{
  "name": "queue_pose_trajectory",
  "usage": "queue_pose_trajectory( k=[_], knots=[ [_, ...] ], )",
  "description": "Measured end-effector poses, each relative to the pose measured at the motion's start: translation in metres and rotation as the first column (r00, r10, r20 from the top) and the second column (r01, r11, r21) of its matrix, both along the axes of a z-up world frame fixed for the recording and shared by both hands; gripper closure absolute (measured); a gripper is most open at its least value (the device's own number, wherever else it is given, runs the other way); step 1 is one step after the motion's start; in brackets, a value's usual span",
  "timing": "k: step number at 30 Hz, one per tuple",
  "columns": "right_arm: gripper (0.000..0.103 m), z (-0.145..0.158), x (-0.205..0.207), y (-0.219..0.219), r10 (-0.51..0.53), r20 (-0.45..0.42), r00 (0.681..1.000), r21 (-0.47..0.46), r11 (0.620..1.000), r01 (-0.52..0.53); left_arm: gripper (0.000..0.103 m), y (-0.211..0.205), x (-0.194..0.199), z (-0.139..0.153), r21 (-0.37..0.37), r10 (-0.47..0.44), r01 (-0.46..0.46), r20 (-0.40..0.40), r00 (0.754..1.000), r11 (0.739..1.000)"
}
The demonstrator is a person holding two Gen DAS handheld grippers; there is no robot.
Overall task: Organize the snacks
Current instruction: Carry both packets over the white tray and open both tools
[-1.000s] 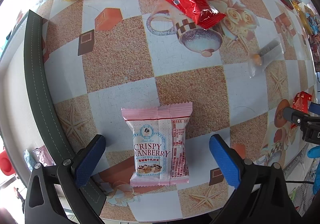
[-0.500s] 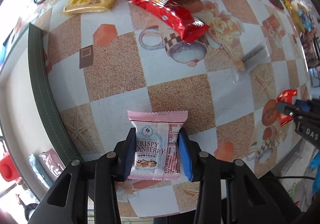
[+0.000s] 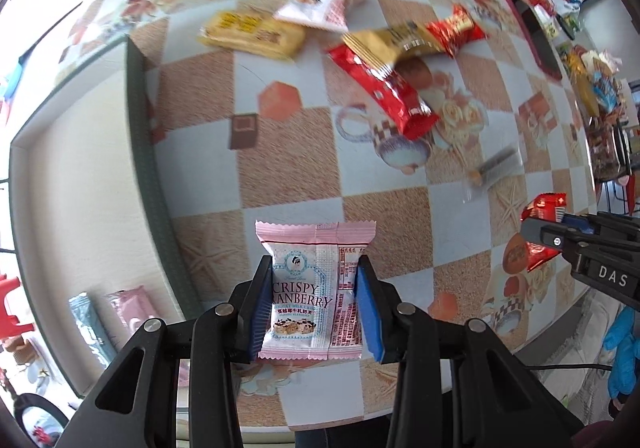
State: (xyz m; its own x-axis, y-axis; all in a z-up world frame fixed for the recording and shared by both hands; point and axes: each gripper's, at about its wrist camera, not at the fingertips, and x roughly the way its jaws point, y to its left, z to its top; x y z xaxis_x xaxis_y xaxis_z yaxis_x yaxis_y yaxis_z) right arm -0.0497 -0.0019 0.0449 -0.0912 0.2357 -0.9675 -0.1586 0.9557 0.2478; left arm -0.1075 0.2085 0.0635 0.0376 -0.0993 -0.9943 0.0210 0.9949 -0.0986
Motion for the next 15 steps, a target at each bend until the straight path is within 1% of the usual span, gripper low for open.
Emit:
queue_pose_trajectory(
  k=[6, 9, 15],
  knots=[
    [0.078, 0.022, 0.016, 0.054, 0.084, 0.043, 0.996, 0.027, 0.996, -0.085, 0.061, 0.035, -0.001, 0.023, 0.005, 0.053, -0.054, 0.055, 0.997, 0.999],
    [0.078, 0.032, 0.022, 0.081, 0.127, 0.062, 0.990, 0.041, 0.991, -0.129, 0.060, 0.062, -0.006, 0.033, 0.006, 0.101, -0.102, 0.082, 0.991, 0.995],
    [0.078, 0.047, 0.030, 0.140, 0.213, 0.096, 0.972, 0.072, 0.973, -0.220, 0.061, 0.104, -0.018, 0.038, 0.009, 0.207, -0.209, 0.101, 0.973, 0.978]
  ],
)
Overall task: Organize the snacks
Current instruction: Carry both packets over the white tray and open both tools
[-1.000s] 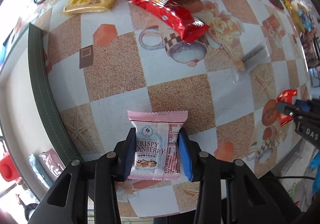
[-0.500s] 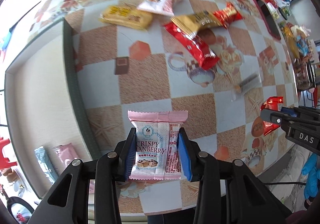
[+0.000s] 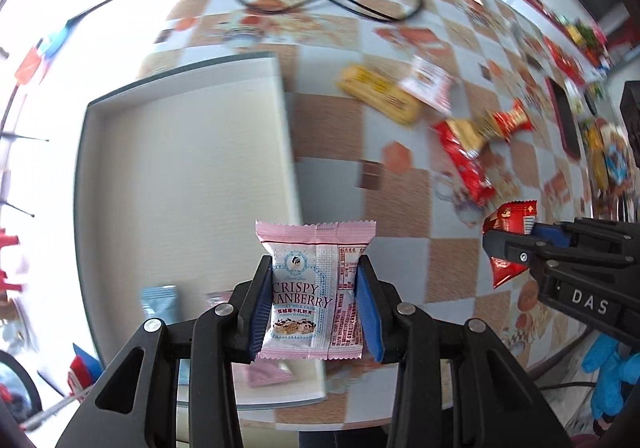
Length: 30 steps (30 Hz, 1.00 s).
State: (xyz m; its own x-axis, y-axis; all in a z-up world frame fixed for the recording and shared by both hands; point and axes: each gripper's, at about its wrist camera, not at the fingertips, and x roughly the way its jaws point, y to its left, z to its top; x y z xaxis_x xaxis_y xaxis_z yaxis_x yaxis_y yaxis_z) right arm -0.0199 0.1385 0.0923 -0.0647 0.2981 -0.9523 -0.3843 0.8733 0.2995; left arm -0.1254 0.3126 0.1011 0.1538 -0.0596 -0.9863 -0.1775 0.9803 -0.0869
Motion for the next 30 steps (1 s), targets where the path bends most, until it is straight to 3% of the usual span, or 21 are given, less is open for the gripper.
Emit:
queue_pose_trajectory(
  k=[15, 30],
  knots=[
    [0.078, 0.011, -0.014, 0.122, 0.224, 0.041, 0.974, 0.040, 0.973, -0.225, 0.061, 0.087, -0.025, -0.011, 0.057, 0.193, -0.191, -0.020, 0.981, 0.980],
    [0.078, -0.009, -0.019, 0.178, 0.270, -0.030, 0.962, 0.045, 0.962, -0.268, 0.060, 0.107, -0.040, -0.043, 0.080, 0.246, -0.239, -0.099, 0.964, 0.968]
  ],
)
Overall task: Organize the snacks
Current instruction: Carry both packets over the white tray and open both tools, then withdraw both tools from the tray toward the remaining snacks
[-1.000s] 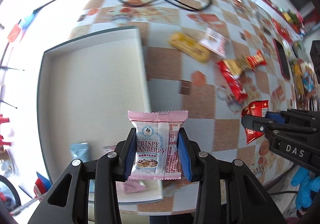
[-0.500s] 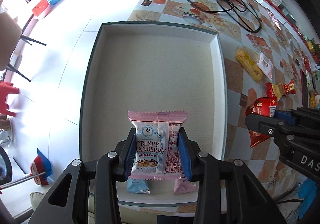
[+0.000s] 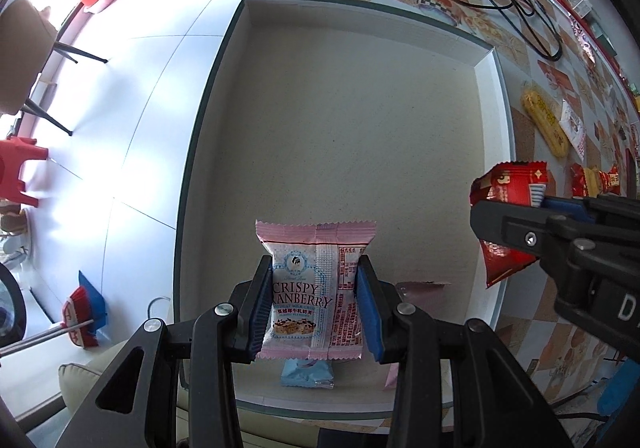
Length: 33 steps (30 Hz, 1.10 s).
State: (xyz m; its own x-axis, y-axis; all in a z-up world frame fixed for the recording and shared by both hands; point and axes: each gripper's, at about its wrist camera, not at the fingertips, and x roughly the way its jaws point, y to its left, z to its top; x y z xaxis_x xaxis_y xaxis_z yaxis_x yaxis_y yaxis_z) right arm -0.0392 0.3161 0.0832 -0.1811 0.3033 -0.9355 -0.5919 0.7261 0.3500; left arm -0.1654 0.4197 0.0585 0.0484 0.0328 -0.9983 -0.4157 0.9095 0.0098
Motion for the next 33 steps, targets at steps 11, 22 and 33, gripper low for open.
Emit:
queue_pose_trajectory(
  k=[11, 22, 33],
  knots=[
    [0.037, -0.005, -0.002, -0.003, 0.013, -0.011, 1.000, -0.058, 0.998, -0.013, 0.023, -0.007, -0.001, 0.005, 0.059, -0.027, 0.027, 0.003, 1.000, 0.998],
    [0.000, -0.010, 0.031, -0.072, -0.169, 0.000, 0.986, -0.138, 0.976, 0.168, 0.023, -0.034, 0.015, 0.013, 0.052, -0.082, 0.082, -0.005, 0.997, 0.995],
    [0.000, -0.036, 0.083, -0.201, -0.473, 0.002, 0.881, -0.247, 0.853, 0.459, 0.023, -0.097, 0.046, 0.025, 0.033, -0.218, 0.218, 0.007, 0.976, 0.975]
  ],
)
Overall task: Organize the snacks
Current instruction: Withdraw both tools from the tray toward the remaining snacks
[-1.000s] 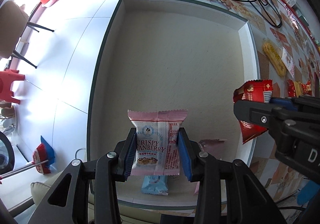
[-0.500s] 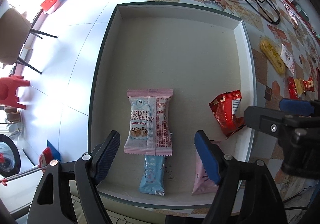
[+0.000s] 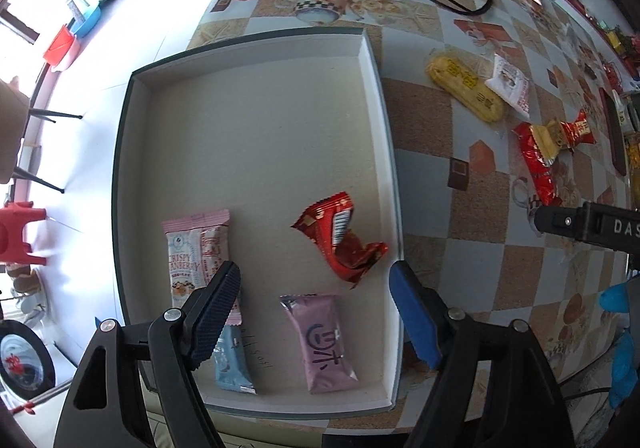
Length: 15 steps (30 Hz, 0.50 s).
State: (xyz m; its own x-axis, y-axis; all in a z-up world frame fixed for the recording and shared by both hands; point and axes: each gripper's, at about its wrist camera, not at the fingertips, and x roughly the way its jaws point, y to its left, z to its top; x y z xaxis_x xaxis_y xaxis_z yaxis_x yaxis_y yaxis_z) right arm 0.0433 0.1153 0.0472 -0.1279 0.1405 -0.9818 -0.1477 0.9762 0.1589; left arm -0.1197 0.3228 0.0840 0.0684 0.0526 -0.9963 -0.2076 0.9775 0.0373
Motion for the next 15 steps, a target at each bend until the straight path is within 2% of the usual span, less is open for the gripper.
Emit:
queue_pose_trajectory(
  k=[4, 10, 12, 15],
  knots=[
    [0.000, -0.012, 0.018, -0.053, -0.167, -0.012, 0.986, -0.037, 0.985, 0.166, 0.023, -0.018, 0.003, 0.002, -0.021, -0.036, 0.036, -0.002, 0.999, 0.999],
    [0.000, -0.029, 0.036, -0.113, -0.376, -0.026, 0.926, -0.077, 0.925, 0.373, 0.023, -0.041, 0.012, 0.000, -0.019, -0.085, 0.084, -0.018, 0.996, 0.996],
    [0.000, -0.034, 0.039, -0.122, -0.403, -0.027, 0.915, -0.083, 0.913, 0.400, 0.023, -0.044, 0.009, -0.001, -0.021, -0.095, 0.095, -0.027, 0.995, 0.995],
    [0.000, -0.043, 0.044, -0.132, -0.391, -0.037, 0.920, -0.095, 0.917, 0.387, 0.023, -0.054, 0.012, -0.003, -0.028, -0.108, 0.107, -0.040, 0.993, 0.994]
  ],
)
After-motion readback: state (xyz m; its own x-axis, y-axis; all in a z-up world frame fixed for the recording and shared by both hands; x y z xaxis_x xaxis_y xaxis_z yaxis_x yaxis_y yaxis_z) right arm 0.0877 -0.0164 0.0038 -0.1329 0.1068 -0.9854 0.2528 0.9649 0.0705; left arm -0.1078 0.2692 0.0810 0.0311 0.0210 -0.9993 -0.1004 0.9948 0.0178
